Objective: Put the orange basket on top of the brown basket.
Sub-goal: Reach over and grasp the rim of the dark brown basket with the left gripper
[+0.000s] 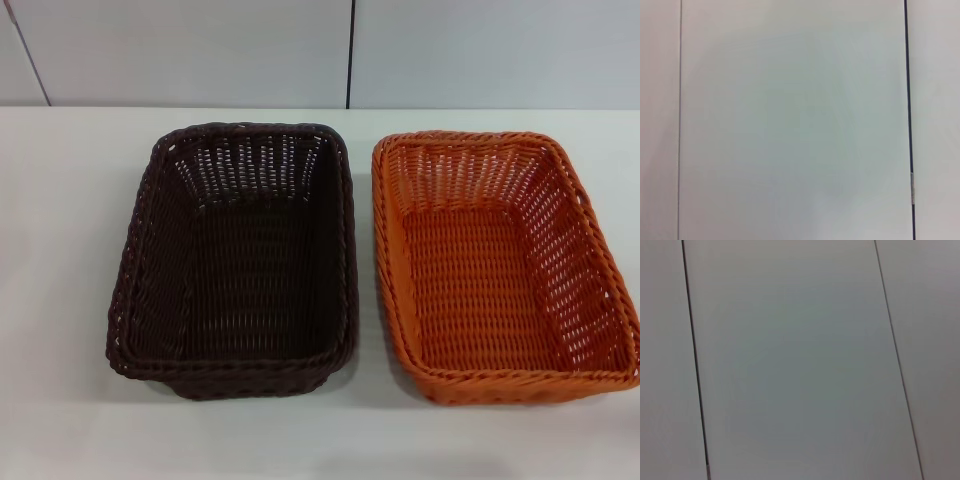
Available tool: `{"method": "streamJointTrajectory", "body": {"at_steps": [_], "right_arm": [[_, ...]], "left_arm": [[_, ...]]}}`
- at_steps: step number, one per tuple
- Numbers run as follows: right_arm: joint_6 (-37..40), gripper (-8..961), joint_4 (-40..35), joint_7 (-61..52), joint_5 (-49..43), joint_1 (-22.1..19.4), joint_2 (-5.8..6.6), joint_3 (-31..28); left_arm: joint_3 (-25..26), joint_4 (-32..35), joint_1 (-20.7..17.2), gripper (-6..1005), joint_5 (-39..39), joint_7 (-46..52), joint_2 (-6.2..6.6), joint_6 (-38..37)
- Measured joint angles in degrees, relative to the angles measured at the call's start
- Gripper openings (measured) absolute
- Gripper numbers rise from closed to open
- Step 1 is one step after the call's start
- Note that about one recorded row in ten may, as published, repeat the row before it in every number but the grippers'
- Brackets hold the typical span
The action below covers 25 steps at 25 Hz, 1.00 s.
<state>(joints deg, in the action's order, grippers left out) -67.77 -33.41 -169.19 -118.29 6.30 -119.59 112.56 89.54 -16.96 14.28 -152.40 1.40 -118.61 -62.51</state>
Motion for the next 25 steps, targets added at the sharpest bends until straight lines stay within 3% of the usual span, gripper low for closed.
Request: {"method": "streamJointTrajectory", "body": {"at_steps": [10, 12, 13, 14, 17, 18, 19, 21, 22, 23, 24, 25], "right_arm": [[-0.52, 775, 0.11, 0.00, 0.00, 0.32, 0.05, 0.37], [-0.33, 774, 0.08, 0.00, 0.01, 0.46, 0.14, 0.37], [-0.13, 773, 0.03, 0.00, 0.21, 0.56, 0.21, 0.38], [-0.13, 773, 0.03, 0.00, 0.21, 0.56, 0.21, 0.38], [-0.08, 772, 0.03, 0.00, 0.38, 0.76, 0.23, 0.45], [-0.07, 771, 0.03, 0.00, 0.40, 0.80, 0.25, 0.47], [-0.06, 771, 0.03, 0.00, 0.41, 0.84, 0.27, 0.47], [-0.03, 770, 0.05, 0.00, 0.46, 1.00, 0.31, 0.45], [0.02, 769, 0.07, 0.00, 0.49, 1.05, 0.34, 0.43], [0.11, 769, 0.11, 0.00, 0.53, 1.12, 0.39, 0.39], [0.11, 768, 0.11, 0.00, 0.53, 1.12, 0.39, 0.39], [0.17, 768, 0.13, 0.00, 0.53, 1.13, 0.41, 0.36]], "left_arm": [[-1.23, -0.57, -0.19, 789, 0.04, 0.92, 0.09, 0.67], [-4.11, -2.22, -0.30, 788, -0.10, 2.79, 0.76, 2.62], [-6.25, -5.62, -0.65, 787, -0.65, 4.08, 1.73, 6.35], [-6.25, -5.62, -0.65, 787, -0.65, 4.08, 1.73, 6.35], [-7.12, -15.70, -2.41, 785, -2.91, 4.86, 3.68, 17.96], [-6.56, -24.68, -3.80, 785, -4.86, 5.05, 4.81, 29.09], [-6.56, -24.68, -3.80, 784, -4.86, 5.05, 4.81, 29.09], [-5.34, -35.01, -4.92, 781, -6.71, 4.95, 5.83, 42.62], [-4.58, -39.82, -5.30, 779, -7.41, 4.80, 6.25, 49.74], [-3.03, -49.76, -5.90, 778, -8.45, 4.43, 6.83, 63.81], [-3.03, -49.76, -5.90, 776, -8.45, 4.43, 6.83, 63.81], [-2.35, -53.23, -6.06, 775, -8.64, 4.00, 6.83, 69.00]]}}
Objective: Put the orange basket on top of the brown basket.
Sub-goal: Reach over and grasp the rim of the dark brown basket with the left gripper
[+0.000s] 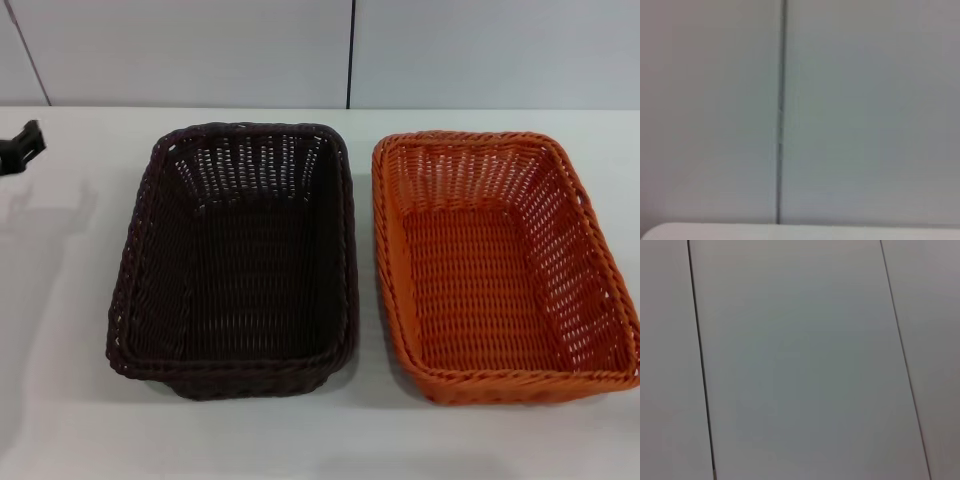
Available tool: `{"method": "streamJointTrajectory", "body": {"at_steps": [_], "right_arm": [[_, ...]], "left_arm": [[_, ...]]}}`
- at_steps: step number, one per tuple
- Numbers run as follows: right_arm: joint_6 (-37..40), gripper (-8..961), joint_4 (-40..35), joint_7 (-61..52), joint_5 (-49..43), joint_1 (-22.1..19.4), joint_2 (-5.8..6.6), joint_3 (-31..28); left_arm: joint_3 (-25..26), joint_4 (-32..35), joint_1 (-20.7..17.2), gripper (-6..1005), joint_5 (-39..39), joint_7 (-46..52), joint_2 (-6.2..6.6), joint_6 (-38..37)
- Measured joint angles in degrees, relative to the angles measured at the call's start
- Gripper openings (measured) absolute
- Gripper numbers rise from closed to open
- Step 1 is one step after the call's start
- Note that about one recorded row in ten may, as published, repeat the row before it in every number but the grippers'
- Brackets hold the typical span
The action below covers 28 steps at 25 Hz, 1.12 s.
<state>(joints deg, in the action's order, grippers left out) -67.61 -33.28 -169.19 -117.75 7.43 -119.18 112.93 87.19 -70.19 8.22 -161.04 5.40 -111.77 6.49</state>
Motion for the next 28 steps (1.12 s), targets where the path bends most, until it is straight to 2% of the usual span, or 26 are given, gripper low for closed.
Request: {"method": "streamJointTrajectory", "body": {"at_steps": [1, 3, 6, 7, 8, 9, 10, 11, 13, 17, 18, 20, 28], "right_arm": [[0.06, 768, 0.05, 0.00, 0.01, 0.02, 0.00, -0.05], [0.18, 767, 0.45, 0.00, 0.03, 0.20, 0.00, -0.07], [0.58, 765, 0.73, 0.00, 0.04, 0.30, 0.00, -0.20], [0.92, 765, 0.99, 0.00, 0.05, 0.45, 0.00, -0.35], [1.65, 765, 1.70, 0.00, 0.07, 0.86, 0.05, -0.52], [1.65, 764, 1.70, 0.00, 0.07, 0.86, 0.05, -0.52], [1.86, 764, 2.03, 0.00, 0.09, 1.05, 0.06, -0.53], [2.09, 763, 2.45, 0.00, 0.14, 1.28, 0.08, -0.53], [2.46, 762, 3.65, 0.00, 0.61, 2.05, 0.09, -0.41], [2.90, 761, 4.27, 0.00, 1.01, 2.48, 0.09, -0.34], [2.98, 760, 4.39, 0.00, 1.02, 2.52, 0.09, -0.35], [2.99, 759, 4.49, 0.00, 1.03, 2.52, 0.09, -0.30], [3.02, 756, 5.26, 0.00, 1.04, 2.42, 0.09, 0.04]], "left_arm": [[0.99, -4.25, -0.06, 773, -0.11, -0.87, -0.15, 6.19], [3.42, -12.03, 0.07, 770, -0.01, -4.38, -1.25, 18.54], [3.42, -12.03, 0.07, 766, -0.01, -4.38, -1.25, 18.54], [5.61, -16.79, 0.58, 764, 0.25, -7.41, -2.59, 26.60], [10.96, -25.96, 3.66, 763, 0.39, -14.30, -5.99, 47.05], [10.96, -25.96, 3.66, 761, 0.39, -14.30, -5.99, 47.05], [11.25, -28.46, 4.77, 760, 0.42, -14.81, -6.09, 52.43], [11.25, -28.46, 4.77, 758, 0.42, -14.81, -6.09, 52.43], [9.60, -32.51, 6.23, 755, 0.51, -14.60, -6.10, 59.83], [8.23, -33.23, 6.75, 750, 0.79, -14.43, -6.21, 61.74], [6.34, -32.66, 8.03, 748, 0.98, -13.98, -6.26, 63.59], [5.63, -31.78, 8.65, 745, 0.94, -13.78, -6.26, 64.10], [4.15, -25.10, 12.12, 733, 0.00, -13.61, -6.40, 65.00]]}}
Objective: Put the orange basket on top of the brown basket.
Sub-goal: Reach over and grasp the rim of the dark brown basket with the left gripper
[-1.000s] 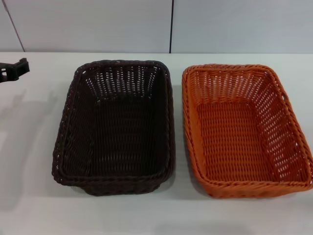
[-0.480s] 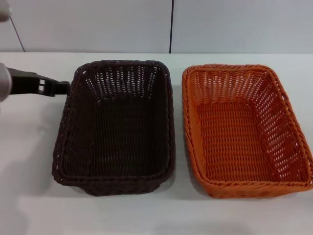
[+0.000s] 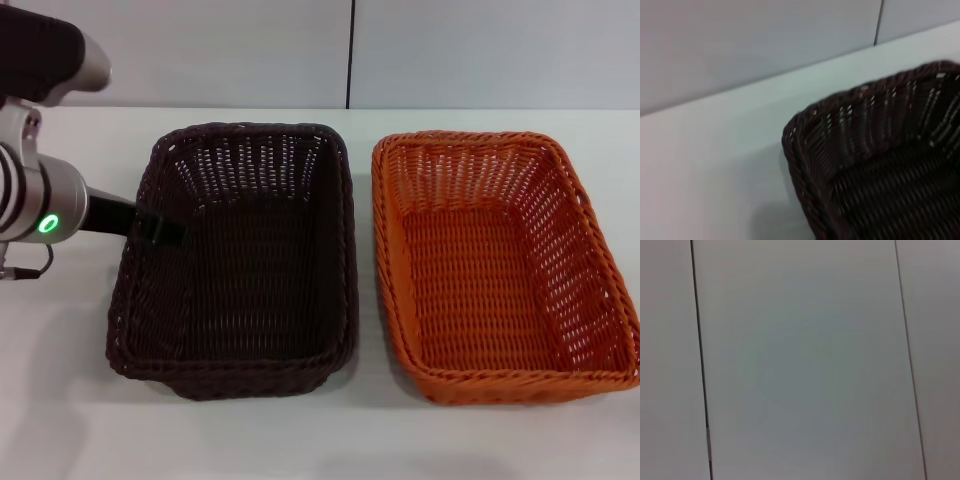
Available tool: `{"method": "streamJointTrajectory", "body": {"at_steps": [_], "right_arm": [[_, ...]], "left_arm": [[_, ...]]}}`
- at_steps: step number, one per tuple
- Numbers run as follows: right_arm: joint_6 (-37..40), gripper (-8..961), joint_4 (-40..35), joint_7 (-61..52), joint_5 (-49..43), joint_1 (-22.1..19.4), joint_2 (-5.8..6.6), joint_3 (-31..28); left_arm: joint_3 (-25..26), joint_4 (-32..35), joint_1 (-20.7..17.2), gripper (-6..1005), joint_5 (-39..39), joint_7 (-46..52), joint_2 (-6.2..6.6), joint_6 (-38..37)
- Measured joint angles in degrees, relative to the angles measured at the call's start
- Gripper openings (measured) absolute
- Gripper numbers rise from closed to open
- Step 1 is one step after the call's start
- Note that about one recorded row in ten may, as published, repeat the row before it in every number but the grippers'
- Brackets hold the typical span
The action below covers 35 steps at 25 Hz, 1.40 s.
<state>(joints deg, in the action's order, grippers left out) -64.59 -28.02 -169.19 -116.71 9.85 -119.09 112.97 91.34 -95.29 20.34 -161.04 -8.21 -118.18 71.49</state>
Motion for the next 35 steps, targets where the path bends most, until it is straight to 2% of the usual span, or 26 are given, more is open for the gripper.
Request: {"method": "streamJointTrajectory", "body": {"at_steps": [10, 18, 30, 35], "right_arm": [[0.00, 751, 0.71, 0.00, -0.26, -0.32, 0.00, 0.20], [-0.01, 748, 0.70, 0.00, -0.31, -0.36, -0.06, 0.85], [-0.14, 743, 0.74, 0.00, -0.36, -0.45, -0.04, 0.85], [-0.22, 740, 0.76, 0.00, -0.37, -0.45, -0.01, 0.85]], "left_arm": [[-0.20, 4.27, 1.63, 719, -1.47, 0.33, -0.03, -0.97], [-0.20, 10.35, 3.85, 707, -1.77, 0.33, -0.03, -2.28], [-0.67, 11.14, 4.58, 689, -4.39, -0.23, 0.09, -2.51], [-1.06, 11.15, 4.69, 481, -4.39, -1.28, 0.04, -2.40]]}}
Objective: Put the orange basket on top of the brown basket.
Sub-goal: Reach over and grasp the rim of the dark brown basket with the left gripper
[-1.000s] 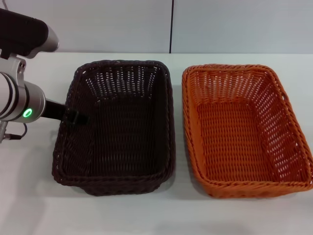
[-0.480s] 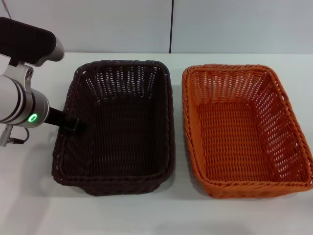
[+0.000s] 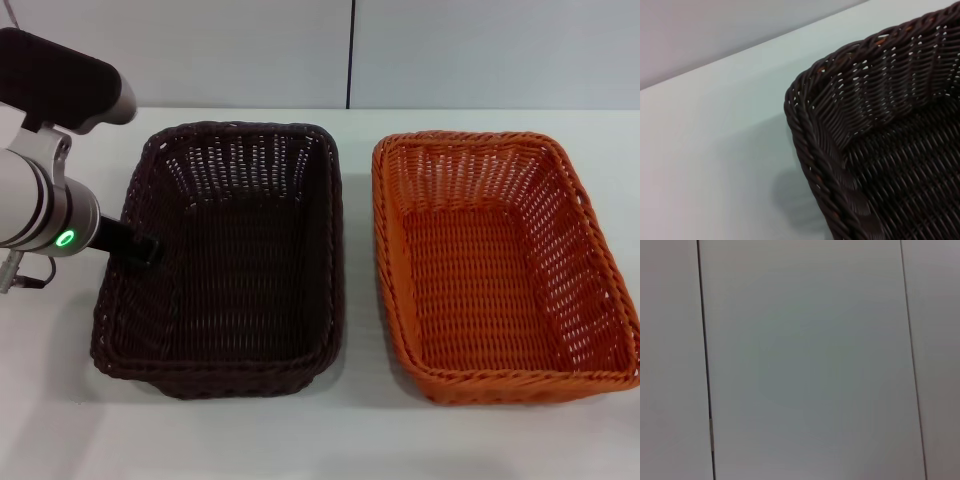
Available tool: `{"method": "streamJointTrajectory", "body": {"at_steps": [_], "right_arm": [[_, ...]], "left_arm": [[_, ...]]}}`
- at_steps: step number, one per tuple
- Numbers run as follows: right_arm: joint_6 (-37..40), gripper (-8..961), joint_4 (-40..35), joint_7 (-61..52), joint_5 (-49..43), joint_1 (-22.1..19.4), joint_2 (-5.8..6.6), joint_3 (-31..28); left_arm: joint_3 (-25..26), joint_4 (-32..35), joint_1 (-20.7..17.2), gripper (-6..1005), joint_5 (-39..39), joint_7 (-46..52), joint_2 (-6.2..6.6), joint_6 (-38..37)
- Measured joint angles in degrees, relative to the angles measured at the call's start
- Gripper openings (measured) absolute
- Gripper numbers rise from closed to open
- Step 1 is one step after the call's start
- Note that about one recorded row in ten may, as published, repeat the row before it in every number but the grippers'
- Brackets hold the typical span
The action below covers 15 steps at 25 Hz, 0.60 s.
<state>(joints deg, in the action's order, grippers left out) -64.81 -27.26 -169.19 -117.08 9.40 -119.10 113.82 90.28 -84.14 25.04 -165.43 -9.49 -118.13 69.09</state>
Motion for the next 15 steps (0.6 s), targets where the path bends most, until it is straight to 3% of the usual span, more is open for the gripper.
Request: {"method": "streamJointTrajectory", "body": {"at_steps": [2, 10, 15], "right_arm": [[-0.01, 740, 0.01, 0.00, 0.00, 0.00, 0.01, 0.00], [-0.21, 736, -0.05, 0.00, 0.18, 0.29, 0.03, -0.14], [-0.05, 734, -0.44, 0.00, 0.29, 0.39, 0.10, -0.50]], "left_arm": [[-0.25, -0.07, 0.03, 398, -0.05, -0.58, 0.00, 0.16], [-0.72, -3.60, -0.78, 332, 0.50, -6.64, 0.02, 1.20], [1.71, -8.62, -0.35, 333, 1.31, -18.97, 0.13, 6.77]]}}
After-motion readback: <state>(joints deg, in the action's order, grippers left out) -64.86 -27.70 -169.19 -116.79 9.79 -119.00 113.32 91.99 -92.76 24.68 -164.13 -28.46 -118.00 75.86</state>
